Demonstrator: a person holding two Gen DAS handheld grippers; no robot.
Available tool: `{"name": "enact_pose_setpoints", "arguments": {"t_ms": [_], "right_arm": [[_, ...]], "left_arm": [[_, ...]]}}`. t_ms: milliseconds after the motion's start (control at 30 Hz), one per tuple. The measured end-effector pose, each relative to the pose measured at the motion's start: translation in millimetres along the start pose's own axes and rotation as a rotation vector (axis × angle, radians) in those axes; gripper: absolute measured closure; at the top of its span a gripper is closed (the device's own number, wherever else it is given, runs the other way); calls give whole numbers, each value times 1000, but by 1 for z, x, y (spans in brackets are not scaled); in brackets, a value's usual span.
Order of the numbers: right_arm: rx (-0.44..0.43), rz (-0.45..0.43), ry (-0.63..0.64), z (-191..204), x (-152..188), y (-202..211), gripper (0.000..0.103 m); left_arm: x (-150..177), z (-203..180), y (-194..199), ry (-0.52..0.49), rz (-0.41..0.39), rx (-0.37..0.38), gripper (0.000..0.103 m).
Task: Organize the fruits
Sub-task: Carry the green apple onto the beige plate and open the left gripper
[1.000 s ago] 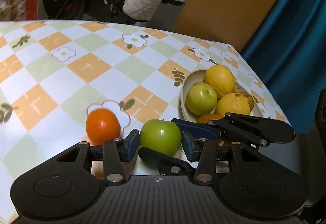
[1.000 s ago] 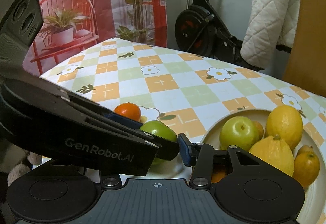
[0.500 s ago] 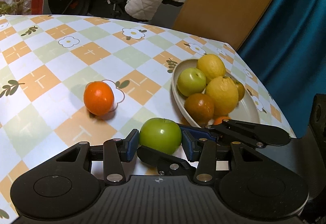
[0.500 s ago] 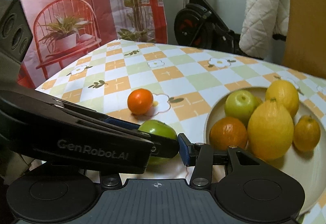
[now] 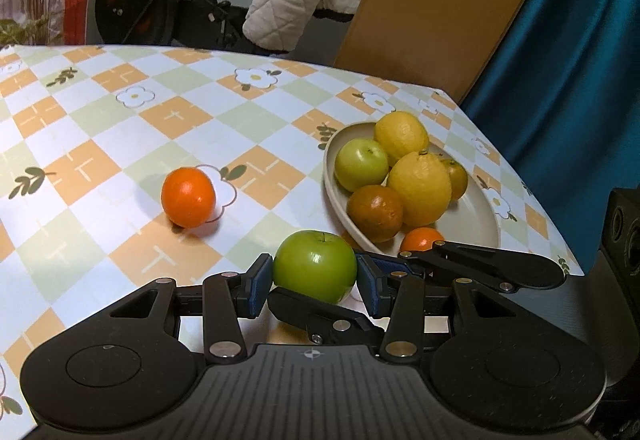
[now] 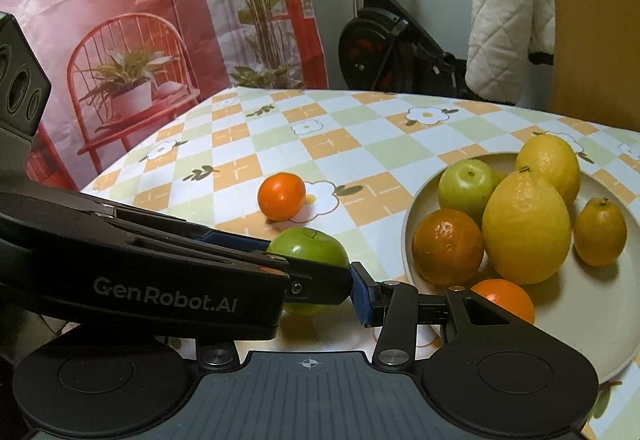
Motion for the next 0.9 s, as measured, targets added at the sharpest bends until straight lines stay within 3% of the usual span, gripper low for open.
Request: {"name": "enact_pose_setpoints", "arguments": {"t_ms": [433, 667, 900], "right_arm": [[57, -128, -37, -28, -23, 38, 61], [145, -186, -74, -75, -37, 62, 61], [229, -198, -129, -132, -33, 80, 61]], "left_arm": [[-29, -55, 0, -145, -42, 27, 55], [-48, -103, -24, -222, -28, 112, 55], [-46, -145, -55, -274, 9, 176, 55]]}}
Point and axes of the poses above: each gripper's, at about its wrist camera, not at the fingertips, and y roughly against the way its jaws point, z to its left, x to its underside, the point moved 8 cm from there along -y, roughly the way its jaws point, and after that the axes turned 8 degrees about -z, right-handed, at the moved point
